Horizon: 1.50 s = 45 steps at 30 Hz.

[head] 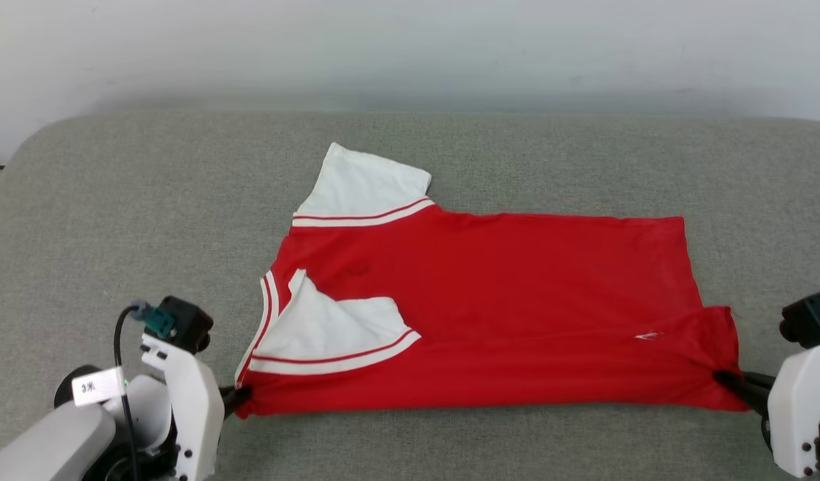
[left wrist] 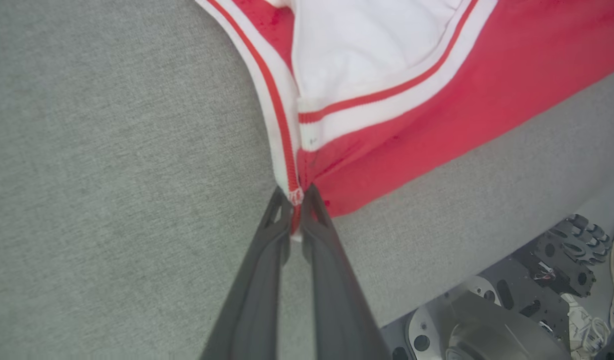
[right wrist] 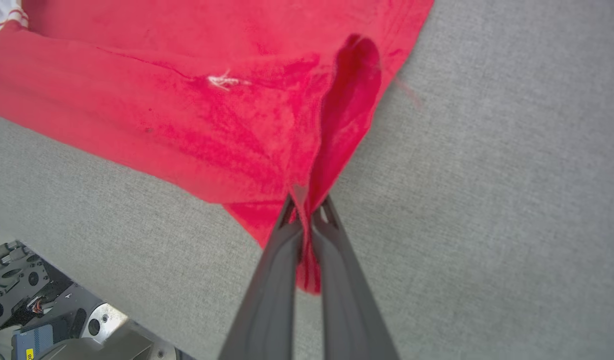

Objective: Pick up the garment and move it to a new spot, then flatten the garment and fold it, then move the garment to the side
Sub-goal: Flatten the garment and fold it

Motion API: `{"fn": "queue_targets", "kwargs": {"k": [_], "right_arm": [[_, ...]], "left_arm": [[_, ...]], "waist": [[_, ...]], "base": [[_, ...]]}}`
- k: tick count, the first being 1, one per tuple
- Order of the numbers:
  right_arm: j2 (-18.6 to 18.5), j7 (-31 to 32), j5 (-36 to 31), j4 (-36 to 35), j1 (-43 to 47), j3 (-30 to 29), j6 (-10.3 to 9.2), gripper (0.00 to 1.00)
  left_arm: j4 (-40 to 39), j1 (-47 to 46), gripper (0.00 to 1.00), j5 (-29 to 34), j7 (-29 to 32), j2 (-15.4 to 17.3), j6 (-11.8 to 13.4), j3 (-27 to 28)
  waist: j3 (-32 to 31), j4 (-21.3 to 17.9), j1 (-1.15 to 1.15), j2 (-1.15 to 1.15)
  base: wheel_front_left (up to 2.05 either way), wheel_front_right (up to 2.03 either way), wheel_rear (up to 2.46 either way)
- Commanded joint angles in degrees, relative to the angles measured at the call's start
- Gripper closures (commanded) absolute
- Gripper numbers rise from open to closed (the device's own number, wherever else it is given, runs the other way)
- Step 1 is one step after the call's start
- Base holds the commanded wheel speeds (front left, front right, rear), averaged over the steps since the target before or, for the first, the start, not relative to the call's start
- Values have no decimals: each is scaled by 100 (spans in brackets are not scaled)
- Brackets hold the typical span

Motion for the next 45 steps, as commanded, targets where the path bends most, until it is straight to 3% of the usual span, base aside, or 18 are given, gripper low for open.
{"fn": "queue_targets", "kwargs": {"k": [1, 7, 13, 22, 27, 28, 29, 38, 45], "right_arm": [[-64, 4, -10, -45, 134, -96, -8, 100], [-120, 221, -48, -278, 647, -424, -8, 100], [-76, 437, -86, -450, 1128, -656, -8, 100], [286, 570, -121, -109, 1277, -675, -8, 100], [508, 260, -204, 233, 1121, -511, -8, 100], [549, 184, -194, 290, 1109, -476, -8, 62], [570, 96, -178, 317, 1116, -451, -8, 0], [794, -1264, -485, 264, 1214, -934, -6, 0], [1343, -2633, -1435, -14, 1022, -1711, -6, 0]], "left_arm": [[-67, 157, 100, -33, -48, 97, 71, 24], [-333, 624, 100, -170, -143, 253, 271, 14], [-352, 927, 100, -277, -249, 199, 361, -44], [136, 1042, 100, -415, -343, -108, 234, -140], [540, 983, 100, -373, -458, -305, 144, -195], [603, 984, 56, -356, -508, -334, 149, -187], [642, 1002, 0, -384, -576, -361, 137, -153], [402, 1097, 0, -128, -1276, -176, 182, 63], [163, 825, 0, 349, -1930, -11, 438, 324]], "waist": [[-22, -14, 0, 0], [-75, -25, 0, 0], [-52, -21, 0, 0], [117, -19, 0, 0], [85, -7, 0, 0], [48, 0, 0, 0], [11, 9, 0, 0], [-282, 6, 0, 0], [-309, -122, 0, 0]], "base": [[0, 0, 0], [0, 0, 0], [0, 0, 0], [0, 0, 0], [0, 0, 0], [0, 0, 0], [0, 0, 0], [0, 0, 0], [0, 0, 0]]}}
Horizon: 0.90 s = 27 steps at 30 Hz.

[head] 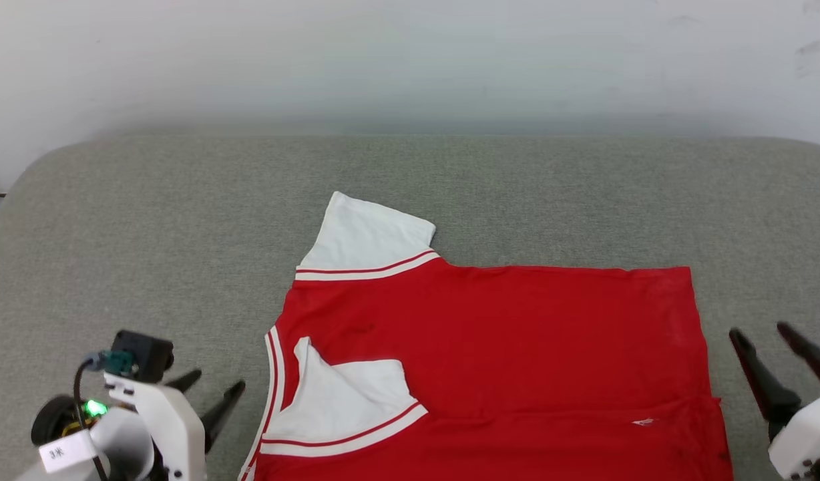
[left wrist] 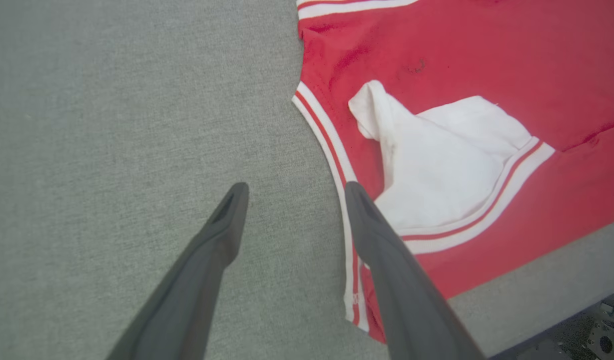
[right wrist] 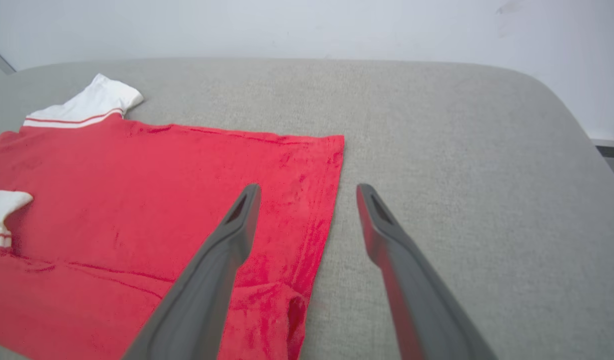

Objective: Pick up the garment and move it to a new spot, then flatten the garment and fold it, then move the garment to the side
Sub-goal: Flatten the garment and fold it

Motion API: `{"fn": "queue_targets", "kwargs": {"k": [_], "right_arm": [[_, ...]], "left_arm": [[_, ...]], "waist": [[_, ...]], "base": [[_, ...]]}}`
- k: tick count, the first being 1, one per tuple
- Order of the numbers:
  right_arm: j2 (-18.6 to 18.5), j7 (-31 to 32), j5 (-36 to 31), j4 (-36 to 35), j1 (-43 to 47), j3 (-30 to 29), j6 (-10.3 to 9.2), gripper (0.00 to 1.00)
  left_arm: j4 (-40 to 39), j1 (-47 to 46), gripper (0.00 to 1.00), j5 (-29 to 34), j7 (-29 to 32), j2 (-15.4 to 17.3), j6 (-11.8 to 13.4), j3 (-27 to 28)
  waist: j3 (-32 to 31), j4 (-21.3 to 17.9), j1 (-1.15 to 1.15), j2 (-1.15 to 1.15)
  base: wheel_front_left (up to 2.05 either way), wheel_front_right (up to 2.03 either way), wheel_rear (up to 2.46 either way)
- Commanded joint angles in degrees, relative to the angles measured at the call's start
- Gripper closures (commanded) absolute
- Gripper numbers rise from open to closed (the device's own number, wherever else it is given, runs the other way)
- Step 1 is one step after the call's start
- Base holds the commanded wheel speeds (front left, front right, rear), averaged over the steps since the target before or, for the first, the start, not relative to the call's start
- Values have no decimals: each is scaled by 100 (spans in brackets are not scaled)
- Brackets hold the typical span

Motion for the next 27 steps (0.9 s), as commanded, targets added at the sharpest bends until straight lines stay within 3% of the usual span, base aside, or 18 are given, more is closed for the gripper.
{"fn": "queue_targets", "kwargs": {"k": [1, 7, 13, 19, 25, 27], "right_arm": [[225, -283, -237, -139, -150, -184, -5, 0], [865, -959, -981, -651, -267, -608, -5, 0], [1181, -1043, -1345, -1068, -375, -573, -5, 0], [1344, -1070, -1420, -1266, -550, -420, -5, 0], [1357, -1140, -1387, -1292, -787, -343, -5, 0], [1353, -1173, -1374, -1286, -834, -333, -5, 0]], "left_arm": [[-53, -177, 0, 118, -108, 49, 71, 84], [-47, -830, 0, 514, -401, -67, 223, 264], [246, -1751, 0, 544, -60, -235, -42, 314], [746, -2777, 0, 110, 1365, -214, -456, 228], [1174, -3808, 0, -187, 2672, -292, -540, 200], [1246, -3984, 0, -222, 2856, -336, -521, 200]], "waist": [[14, -78, 0, 0], [141, -306, 0, 0], [476, -600, 0, 0], [972, -909, 0, 0], [1576, -1126, 0, 0], [1672, -1149, 0, 0]], "base": [[0, 0, 0], [0, 0, 0], [0, 0, 0], [0, 0, 0], [0, 0, 0], [0, 0, 0]]}}
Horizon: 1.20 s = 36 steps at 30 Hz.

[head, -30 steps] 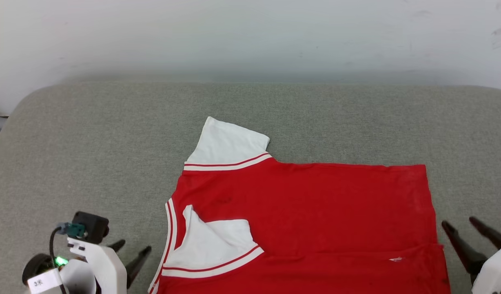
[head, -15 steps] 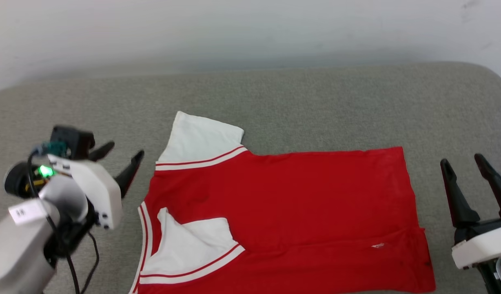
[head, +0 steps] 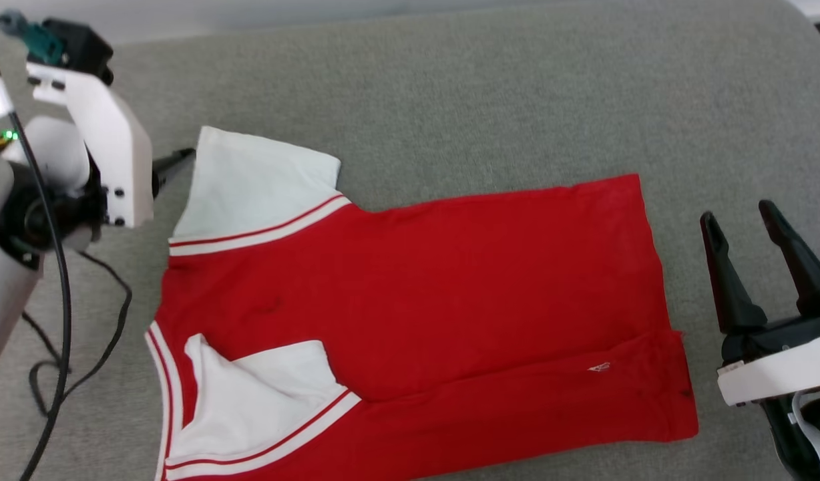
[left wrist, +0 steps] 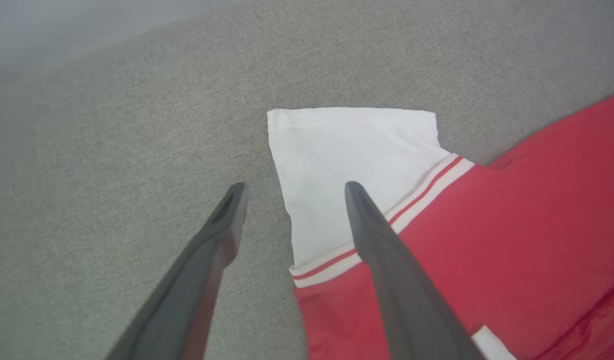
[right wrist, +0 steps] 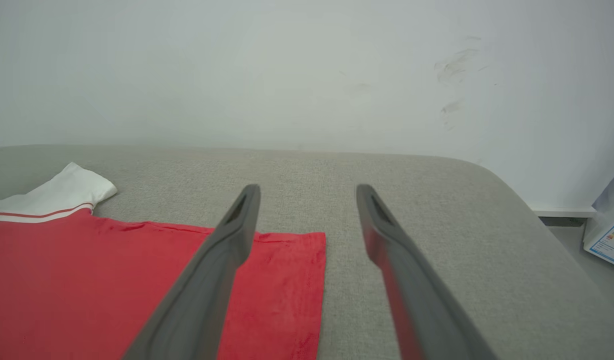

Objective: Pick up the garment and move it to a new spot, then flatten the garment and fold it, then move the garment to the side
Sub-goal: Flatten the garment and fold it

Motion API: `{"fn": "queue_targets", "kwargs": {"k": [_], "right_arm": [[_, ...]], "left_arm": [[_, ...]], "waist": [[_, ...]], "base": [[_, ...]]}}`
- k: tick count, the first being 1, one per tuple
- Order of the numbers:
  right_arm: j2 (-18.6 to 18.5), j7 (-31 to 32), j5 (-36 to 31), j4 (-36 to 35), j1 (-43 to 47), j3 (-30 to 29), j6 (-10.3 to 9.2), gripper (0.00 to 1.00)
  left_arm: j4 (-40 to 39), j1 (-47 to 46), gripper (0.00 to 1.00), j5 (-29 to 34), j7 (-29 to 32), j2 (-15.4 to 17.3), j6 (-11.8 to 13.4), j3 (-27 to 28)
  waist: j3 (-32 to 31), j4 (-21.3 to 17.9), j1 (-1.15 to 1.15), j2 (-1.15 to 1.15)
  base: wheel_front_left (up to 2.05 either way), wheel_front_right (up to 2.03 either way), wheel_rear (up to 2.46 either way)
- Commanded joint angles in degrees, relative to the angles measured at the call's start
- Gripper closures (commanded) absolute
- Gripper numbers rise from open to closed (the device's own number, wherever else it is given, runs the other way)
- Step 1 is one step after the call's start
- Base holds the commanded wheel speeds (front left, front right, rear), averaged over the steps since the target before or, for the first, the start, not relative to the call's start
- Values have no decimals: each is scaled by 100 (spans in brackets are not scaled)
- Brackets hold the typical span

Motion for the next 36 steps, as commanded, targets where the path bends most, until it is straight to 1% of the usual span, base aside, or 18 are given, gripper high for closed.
{"fn": "queue_targets", "kwargs": {"k": [1, 6, 13, 19, 22, 23, 24, 28, 31, 34, 36], "right_arm": [[12, -49, 39, 7, -123, 23, -5, 0], [-31, -164, 53, 87, -360, 126, -5, 0], [-16, -311, 108, 179, -670, 273, -5, 0], [-18, -392, 96, 242, -804, 325, -5, 0], [-39, -394, 78, 266, -866, 317, -5, 0], [-48, -387, 73, 270, -881, 317, -5, 0], [-57, -377, 70, 274, -888, 317, -5, 0], [-105, -323, 104, 261, -977, 273, -6, 0], [-265, -213, 92, 208, -1054, 181, -5, 0], [-509, 133, 111, 128, -1185, 144, -6, 0], [-726, 491, 219, 88, -1291, 182, -5, 0]], "left_arm": [[50, -206, 0, -25, 156, -74, 19, -19], [356, -827, 0, 149, 762, -229, 107, -204], [980, -1449, 0, 413, 1161, -397, 191, -393], [1435, -1372, 0, 501, 1289, -496, 129, -604], [1630, -1251, 0, 521, 1417, -518, 28, -743], [1668, -1218, 74, 496, 1427, -530, -14, -768], [1697, -1196, 100, 485, 1403, -542, -54, -784], [1723, -1190, 100, 466, 1206, -581, -174, -742], [1664, -1265, 100, 425, 925, -627, -256, -633], [1537, -1349, 100, 470, 652, -680, -355, -621], [1446, -1338, 100, 476, 509, -726, -406, -638]], "waist": [[339, -167, 0, 0], [705, -280, 0, 0], [1196, -419, 0, 0], [1406, -438, 0, 0], [1425, -422, 0, 0], [1420, -416, 0, 0], [1407, -406, 0, 0], [1294, -331, 0, 0], [1159, -236, 0, 0], [1011, -131, 0, 0], [922, -48, 0, 0]], "base": [[0, 0, 0], [0, 0, 0], [0, 0, 0], [0, 0, 0], [0, 0, 0], [0, 0, 0], [0, 0, 0], [0, 0, 0], [0, 0, 0], [0, 0, 0], [0, 0, 0]]}}
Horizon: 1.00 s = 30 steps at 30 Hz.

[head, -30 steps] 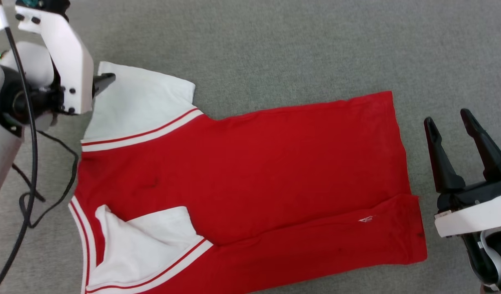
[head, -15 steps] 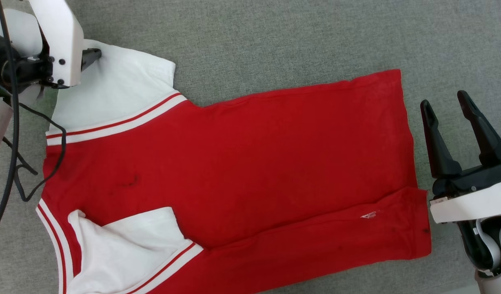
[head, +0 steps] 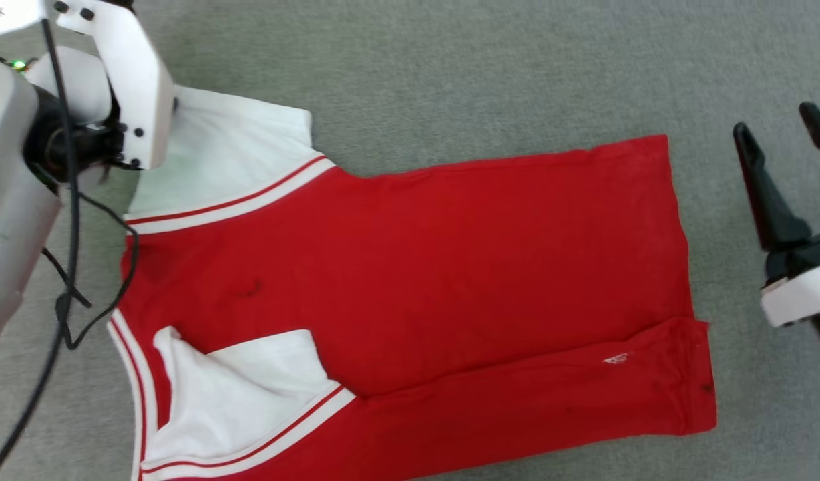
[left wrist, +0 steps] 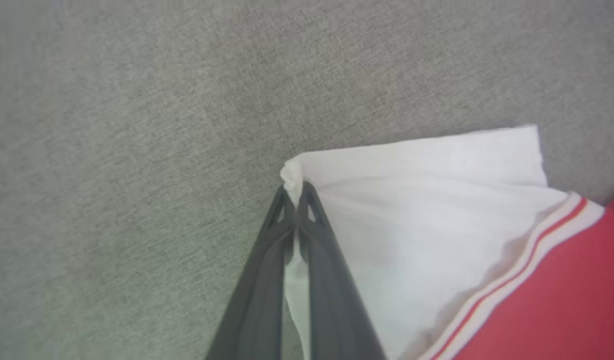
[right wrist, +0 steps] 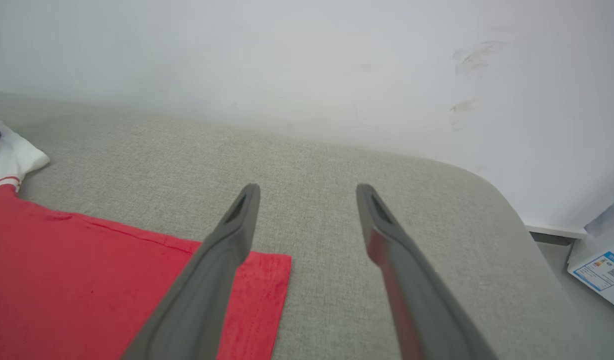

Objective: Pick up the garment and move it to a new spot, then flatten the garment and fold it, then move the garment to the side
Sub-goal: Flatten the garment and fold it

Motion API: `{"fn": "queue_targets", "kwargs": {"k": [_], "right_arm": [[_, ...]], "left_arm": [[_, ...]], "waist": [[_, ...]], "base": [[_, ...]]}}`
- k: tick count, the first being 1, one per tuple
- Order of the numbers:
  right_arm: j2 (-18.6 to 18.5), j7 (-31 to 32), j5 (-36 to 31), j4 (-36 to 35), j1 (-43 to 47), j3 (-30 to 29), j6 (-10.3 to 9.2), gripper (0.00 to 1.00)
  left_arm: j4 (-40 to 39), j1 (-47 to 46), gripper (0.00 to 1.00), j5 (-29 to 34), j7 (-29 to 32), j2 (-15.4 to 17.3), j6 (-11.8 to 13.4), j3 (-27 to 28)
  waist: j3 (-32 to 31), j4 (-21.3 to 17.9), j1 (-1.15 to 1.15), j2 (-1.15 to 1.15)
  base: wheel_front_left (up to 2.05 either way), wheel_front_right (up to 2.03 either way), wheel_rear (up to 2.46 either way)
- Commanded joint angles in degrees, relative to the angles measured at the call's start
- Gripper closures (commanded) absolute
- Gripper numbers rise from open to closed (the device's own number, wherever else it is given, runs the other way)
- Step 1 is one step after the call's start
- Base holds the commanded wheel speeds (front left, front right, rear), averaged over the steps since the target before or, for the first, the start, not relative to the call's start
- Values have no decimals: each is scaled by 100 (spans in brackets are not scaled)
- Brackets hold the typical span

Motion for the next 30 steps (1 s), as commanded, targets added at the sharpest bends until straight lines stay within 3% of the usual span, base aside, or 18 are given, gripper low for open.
{"fn": "queue_targets", "kwargs": {"k": [1, 8, 14, 20, 30], "right_arm": [[-200, 259, 105, -44, -168, 39, -6, 0], [-1261, 2043, 764, 99, -846, 660, -6, 0], [-1857, 3827, 1467, 494, -1518, 1574, -7, 0], [-1825, 4707, 1768, 1047, -2073, 2165, -6, 0], [-1441, 4561, 1701, 2341, -2493, 3057, -4, 0]], "left_arm": [[-88, 96, 100, 51, -111, -41, -54, -33], [-451, 220, 100, 12, -468, -91, -146, -106], [-711, 278, 100, 21, -618, -125, -175, -178], [-895, 179, 100, 59, -706, -182, -190, -236], [-1052, 40, 100, 124, -816, -219, -200, -299]], "waist": [[-137, 135, 0, 0], [-327, 359, 0, 0], [-350, 521, 0, 0], [-252, 680, 0, 0], [-50, 835, 0, 0]], "base": [[0, 0, 0], [0, 0, 0], [0, 0, 0], [0, 0, 0], [0, 0, 0]]}}
